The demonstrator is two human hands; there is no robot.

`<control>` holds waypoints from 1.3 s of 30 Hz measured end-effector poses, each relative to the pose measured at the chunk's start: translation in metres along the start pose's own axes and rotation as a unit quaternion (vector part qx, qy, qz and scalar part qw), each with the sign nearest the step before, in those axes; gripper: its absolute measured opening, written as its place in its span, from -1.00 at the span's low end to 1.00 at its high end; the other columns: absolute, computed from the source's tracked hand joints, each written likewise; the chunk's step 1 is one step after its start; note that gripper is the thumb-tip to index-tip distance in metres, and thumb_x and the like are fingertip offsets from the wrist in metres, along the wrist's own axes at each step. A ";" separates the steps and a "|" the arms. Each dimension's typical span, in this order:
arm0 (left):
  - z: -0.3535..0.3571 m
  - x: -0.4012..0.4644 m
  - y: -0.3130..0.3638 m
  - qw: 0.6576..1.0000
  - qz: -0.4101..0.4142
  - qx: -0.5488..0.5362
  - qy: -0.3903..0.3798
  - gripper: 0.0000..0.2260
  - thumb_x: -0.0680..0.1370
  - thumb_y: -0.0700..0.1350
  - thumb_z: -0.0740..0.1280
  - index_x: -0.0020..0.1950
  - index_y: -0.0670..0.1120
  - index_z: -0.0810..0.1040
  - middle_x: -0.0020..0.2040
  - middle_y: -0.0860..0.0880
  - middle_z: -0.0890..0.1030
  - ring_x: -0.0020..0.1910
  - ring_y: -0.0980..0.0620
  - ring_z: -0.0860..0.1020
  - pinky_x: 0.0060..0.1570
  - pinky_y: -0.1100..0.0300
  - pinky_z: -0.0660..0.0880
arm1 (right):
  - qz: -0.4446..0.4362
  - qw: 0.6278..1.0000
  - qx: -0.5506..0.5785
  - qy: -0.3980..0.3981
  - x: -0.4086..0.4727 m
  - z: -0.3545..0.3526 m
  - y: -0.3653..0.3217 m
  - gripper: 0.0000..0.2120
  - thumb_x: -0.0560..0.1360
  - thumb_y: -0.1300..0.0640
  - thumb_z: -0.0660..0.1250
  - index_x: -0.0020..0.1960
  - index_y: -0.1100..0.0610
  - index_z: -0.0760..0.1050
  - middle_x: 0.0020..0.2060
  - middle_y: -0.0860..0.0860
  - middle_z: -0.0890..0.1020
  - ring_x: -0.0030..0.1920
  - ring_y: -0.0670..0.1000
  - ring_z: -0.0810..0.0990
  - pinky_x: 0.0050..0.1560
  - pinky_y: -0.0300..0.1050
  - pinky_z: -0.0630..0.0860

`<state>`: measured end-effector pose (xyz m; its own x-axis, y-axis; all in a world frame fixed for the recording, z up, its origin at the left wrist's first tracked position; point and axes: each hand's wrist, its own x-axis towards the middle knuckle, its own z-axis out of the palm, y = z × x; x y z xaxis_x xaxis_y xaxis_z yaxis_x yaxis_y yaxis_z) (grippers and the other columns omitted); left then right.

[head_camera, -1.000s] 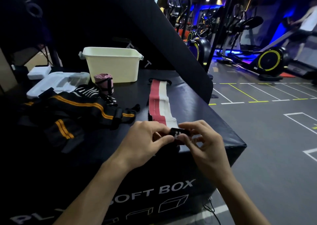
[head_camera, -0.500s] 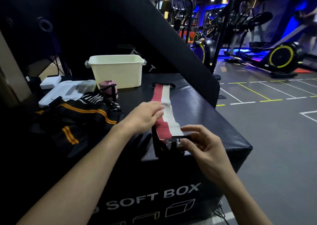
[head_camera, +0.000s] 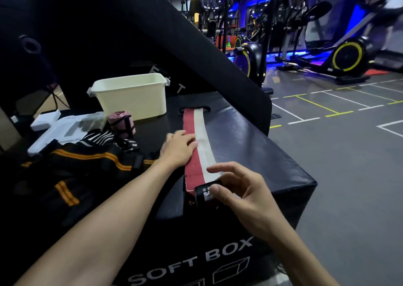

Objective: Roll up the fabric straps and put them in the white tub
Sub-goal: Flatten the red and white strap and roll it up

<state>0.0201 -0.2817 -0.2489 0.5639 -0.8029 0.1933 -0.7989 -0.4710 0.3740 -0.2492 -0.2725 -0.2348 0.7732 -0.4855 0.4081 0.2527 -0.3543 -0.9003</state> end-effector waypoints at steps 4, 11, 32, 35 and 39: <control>-0.016 0.010 0.012 0.989 -0.129 0.053 -0.045 -0.49 0.51 0.32 0.37 0.20 -0.08 0.54 0.29 -0.17 0.55 0.25 -0.24 0.53 0.15 -0.03 0.49 | 0.019 1.000 -0.010 -0.003 0.000 0.000 0.005 -0.76 0.55 0.25 0.45 0.17 0.03 0.60 -0.29 -0.06 0.64 -0.25 -0.13 0.59 -0.14 -0.33 0.44; -0.041 0.022 0.023 0.960 -0.230 -0.085 -0.137 -0.52 0.43 0.19 0.56 -0.13 -0.18 0.47 -0.23 -0.08 0.51 -0.31 -0.01 0.47 -0.28 0.12 0.38 | 0.031 0.999 -0.036 -0.023 0.002 -0.001 0.010 -0.78 0.54 0.16 0.47 0.15 -0.05 0.63 -0.17 -0.02 0.69 -0.15 0.00 0.66 -0.10 -0.17 0.53; -0.053 -0.125 0.017 0.967 0.112 -0.230 -0.007 -0.91 0.56 -0.03 0.49 -0.11 0.01 0.74 -0.26 0.09 0.71 -0.30 0.03 0.65 -0.24 0.17 0.56 | 0.037 0.992 -0.045 0.111 0.011 0.017 0.040 -0.87 0.51 0.28 0.48 -0.02 0.07 0.71 -0.11 -0.03 0.75 -0.05 -0.01 0.74 0.12 0.13 0.64; -0.045 -0.146 0.010 0.958 0.119 -0.261 -0.003 -0.94 0.56 -0.03 0.48 -0.06 0.02 0.75 -0.20 0.11 0.72 -0.29 0.08 0.65 -0.21 0.16 0.57 | 0.022 0.989 -0.073 0.129 0.005 0.025 0.039 -0.87 0.51 0.25 0.49 0.00 0.06 0.70 -0.11 -0.07 0.75 -0.06 -0.04 0.73 0.09 0.10 0.64; -0.041 -0.161 0.001 0.958 0.126 -0.259 -0.001 -0.93 0.51 -0.11 0.54 -0.06 0.06 0.73 -0.19 0.19 0.71 -0.23 0.11 0.66 -0.17 0.23 0.57 | 0.009 0.986 -0.103 0.131 -0.003 0.037 0.038 -0.87 0.49 0.24 0.50 0.00 0.06 0.71 -0.12 -0.11 0.75 -0.07 -0.06 0.73 0.06 0.04 0.64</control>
<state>-0.0635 -0.1381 -0.2427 0.3659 -0.8685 0.3344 -0.6977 -0.0182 0.7161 -0.2207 -0.2550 -0.2763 0.5934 -0.6735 0.4408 0.0947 -0.4855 -0.8691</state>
